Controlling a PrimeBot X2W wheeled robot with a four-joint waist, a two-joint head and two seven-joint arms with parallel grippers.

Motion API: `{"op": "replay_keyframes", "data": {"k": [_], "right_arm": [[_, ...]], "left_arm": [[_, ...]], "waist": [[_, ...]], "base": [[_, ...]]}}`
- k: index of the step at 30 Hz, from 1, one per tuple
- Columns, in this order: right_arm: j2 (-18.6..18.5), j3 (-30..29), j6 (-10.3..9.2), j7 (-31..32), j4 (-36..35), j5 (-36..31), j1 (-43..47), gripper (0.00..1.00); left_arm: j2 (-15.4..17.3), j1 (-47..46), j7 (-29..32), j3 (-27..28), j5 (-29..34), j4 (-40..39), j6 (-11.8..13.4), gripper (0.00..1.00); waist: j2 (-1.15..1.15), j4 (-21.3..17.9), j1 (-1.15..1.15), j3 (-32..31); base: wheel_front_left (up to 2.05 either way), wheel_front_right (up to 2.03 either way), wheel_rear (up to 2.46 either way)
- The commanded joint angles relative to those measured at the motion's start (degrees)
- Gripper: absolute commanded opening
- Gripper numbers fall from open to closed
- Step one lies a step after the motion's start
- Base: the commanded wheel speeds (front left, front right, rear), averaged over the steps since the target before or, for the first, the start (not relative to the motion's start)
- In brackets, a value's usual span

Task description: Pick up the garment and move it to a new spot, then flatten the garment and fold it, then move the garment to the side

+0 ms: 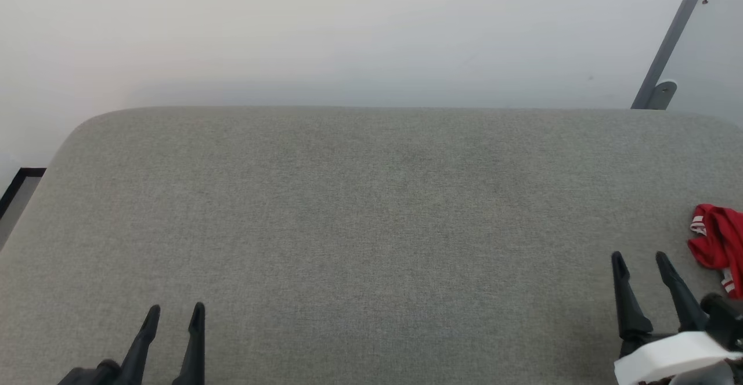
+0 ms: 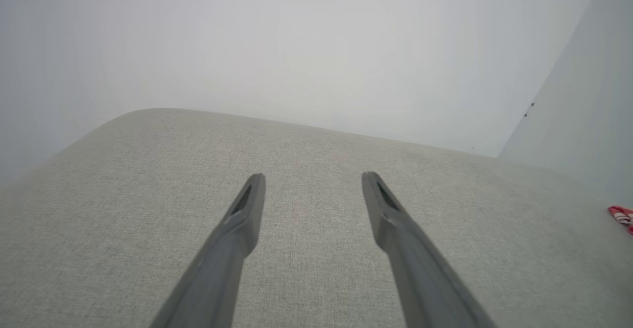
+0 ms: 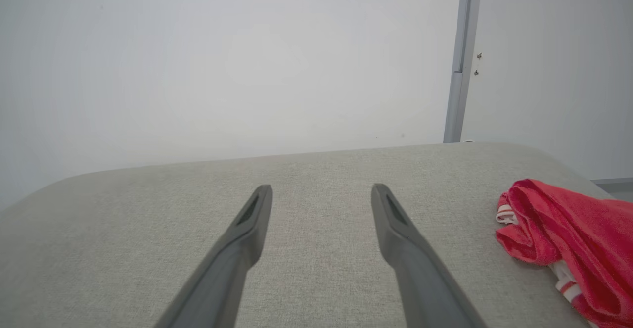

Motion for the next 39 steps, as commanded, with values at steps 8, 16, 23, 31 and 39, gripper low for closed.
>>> {"op": "replay_keyframes", "data": {"k": [8,16,23,31,39], "right_arm": [[1.7,-2.23,-0.03,2.12,-4.87,-0.87,3.27,1.0],[2.33,-2.77,-0.03,3.04,-6.76,-0.95,3.83,1.0],[2.67,-3.06,-0.03,3.2,-7.12,-0.61,4.11,1.0],[3.06,-2.83,0.0,3.34,-5.84,-0.57,4.09,0.0],[3.71,-2.94,0.0,5.04,-4.4,5.99,3.36,0.0]], "left_arm": [[-0.8,2.24,-0.29,1.22,0.5,-1.3,0.14,1.0],[-1.05,2.16,-0.29,1.16,0.47,-1.38,0.14,1.0],[-1.13,2.35,-0.3,1.51,0.48,-1.46,0.14,1.0],[-1.96,1.82,0.19,1.38,0.06,-0.33,-0.02,0.0],[-2.9,0.25,1.86,1.63,-6.32,1.21,0.04,0.0]], "waist": [[0.0,-0.37,0.0,0.0],[0.0,-0.16,0.0,0.01],[0.0,0.04,0.0,0.07],[0.0,-0.02,0.0,0.15],[0.0,-0.19,0.0,0.26]], "base": [[0.0,0.0,0.0],[0.0,0.0,0.0],[0.0,0.0,0.0],[0.0,0.0,0.0],[0.0,0.0,0.0]]}}
